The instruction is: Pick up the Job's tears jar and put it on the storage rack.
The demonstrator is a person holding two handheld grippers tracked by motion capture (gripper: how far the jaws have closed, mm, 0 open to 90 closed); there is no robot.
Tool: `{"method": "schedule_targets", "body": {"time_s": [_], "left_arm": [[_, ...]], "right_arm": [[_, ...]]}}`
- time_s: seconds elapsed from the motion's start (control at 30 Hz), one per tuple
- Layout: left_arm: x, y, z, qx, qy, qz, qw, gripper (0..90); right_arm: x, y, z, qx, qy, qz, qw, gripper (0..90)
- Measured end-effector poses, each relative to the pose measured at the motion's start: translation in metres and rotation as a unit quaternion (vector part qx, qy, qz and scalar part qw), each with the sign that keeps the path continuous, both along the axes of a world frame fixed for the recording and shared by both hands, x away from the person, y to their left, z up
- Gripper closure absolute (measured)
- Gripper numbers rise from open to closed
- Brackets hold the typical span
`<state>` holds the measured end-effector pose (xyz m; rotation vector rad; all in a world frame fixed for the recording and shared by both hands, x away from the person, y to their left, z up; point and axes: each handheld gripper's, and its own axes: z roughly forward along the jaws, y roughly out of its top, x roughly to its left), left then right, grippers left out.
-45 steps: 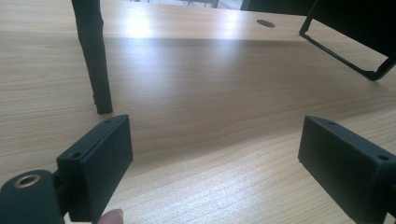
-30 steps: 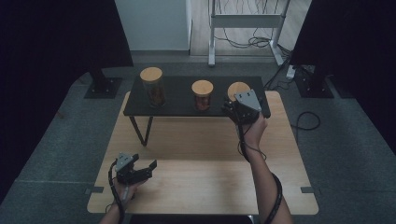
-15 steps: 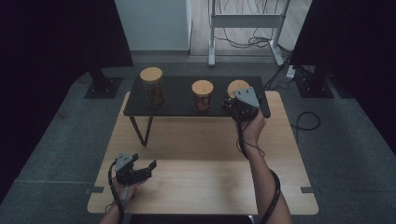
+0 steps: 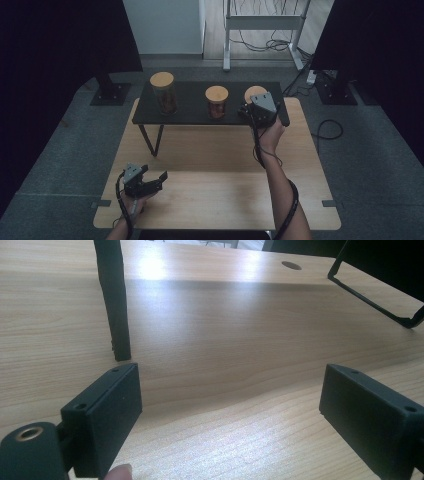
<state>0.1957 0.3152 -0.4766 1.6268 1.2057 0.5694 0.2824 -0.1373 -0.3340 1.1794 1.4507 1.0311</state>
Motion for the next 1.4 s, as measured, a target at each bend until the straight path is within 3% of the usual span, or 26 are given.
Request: {"method": "schedule_targets", "body": {"time_s": [0.37,0.57,0.87,1.17,1.3,1.4], "left_arm": [[0.0,-0.001,0.0,0.002,0.002,-0.001,1.0,9.5],[0.0,-0.001,0.0,0.002,0.001,-0.002,1.0,9.5],[0.0,-0.001,0.0,0.002,0.001,-0.002,1.0,9.6],[0.001,-0.001,-0.001,-0.004,0.005,-0.002,1.0,9.6],[0.003,-0.001,0.0,-0.005,0.003,-0.002,1.0,9.6],[0.003,-0.002,0.0,-0.003,0.004,-0.003,1.0,9.6]], "right_arm": [[0.008,-0.001,0.004,-0.006,0.012,0.005,0.9999,24.5],[0.012,-0.006,0.005,0.014,0.022,0.007,0.9996,24.0],[0.012,-0.009,0.004,0.018,0.026,0.007,0.9995,22.9],[0.013,-0.01,0.005,0.014,0.031,0.007,0.9994,21.3],[0.016,-0.008,0.008,-0.007,0.039,0.009,0.9992,16.2],[0.015,-0.008,0.008,-0.007,0.038,0.011,0.9992,14.0]]}}
